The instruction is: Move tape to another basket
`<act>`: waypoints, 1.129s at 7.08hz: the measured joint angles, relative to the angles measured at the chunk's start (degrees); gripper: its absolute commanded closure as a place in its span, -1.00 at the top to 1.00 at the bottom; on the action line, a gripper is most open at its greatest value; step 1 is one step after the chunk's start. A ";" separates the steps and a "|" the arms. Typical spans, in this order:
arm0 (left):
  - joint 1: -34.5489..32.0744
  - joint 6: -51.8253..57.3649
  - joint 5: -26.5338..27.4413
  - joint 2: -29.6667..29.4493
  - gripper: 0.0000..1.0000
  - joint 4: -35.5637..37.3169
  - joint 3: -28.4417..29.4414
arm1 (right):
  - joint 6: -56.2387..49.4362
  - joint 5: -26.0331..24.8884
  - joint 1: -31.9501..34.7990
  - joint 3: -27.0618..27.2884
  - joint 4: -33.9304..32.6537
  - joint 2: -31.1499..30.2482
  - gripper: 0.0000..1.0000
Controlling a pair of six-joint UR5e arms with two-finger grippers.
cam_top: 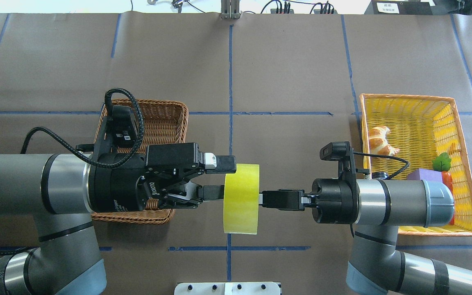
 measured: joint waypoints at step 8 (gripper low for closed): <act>2.27 0.11 0.72 -1.14 1.00 0.01 1.38 | -0.37 -1.49 -1.24 0.00 -0.06 0.96 -1.00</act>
